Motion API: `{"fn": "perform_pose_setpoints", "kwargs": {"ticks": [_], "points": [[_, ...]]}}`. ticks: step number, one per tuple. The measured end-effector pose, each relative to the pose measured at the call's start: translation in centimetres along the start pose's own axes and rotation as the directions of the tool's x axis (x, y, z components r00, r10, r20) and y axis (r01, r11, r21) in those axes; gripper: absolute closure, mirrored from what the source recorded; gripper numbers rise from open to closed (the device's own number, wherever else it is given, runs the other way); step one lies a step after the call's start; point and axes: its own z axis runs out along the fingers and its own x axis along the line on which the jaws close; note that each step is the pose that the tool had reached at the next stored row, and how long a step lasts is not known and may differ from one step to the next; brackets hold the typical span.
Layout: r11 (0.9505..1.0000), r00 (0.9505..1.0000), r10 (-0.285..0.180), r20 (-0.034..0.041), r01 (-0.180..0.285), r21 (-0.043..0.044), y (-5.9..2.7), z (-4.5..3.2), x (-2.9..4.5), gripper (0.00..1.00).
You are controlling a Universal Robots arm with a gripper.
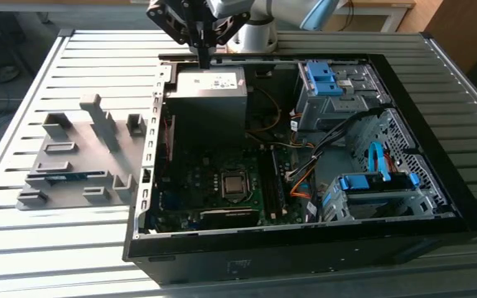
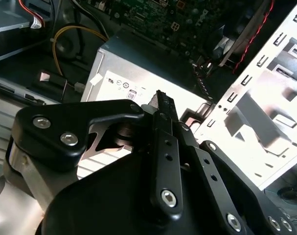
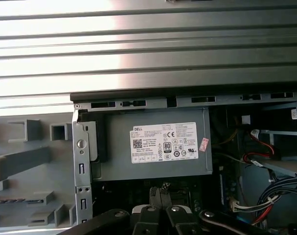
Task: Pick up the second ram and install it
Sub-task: 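Reach for the second ram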
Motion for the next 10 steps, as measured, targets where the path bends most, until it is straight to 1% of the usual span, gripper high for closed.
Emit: {"fn": "perform_pose_setpoints", "kwargs": {"ticks": [10], "points": [[1.0, 1.0, 0.0, 0.0, 0.0, 0.0, -0.04, -0.01, 0.62, 0.89]]}}
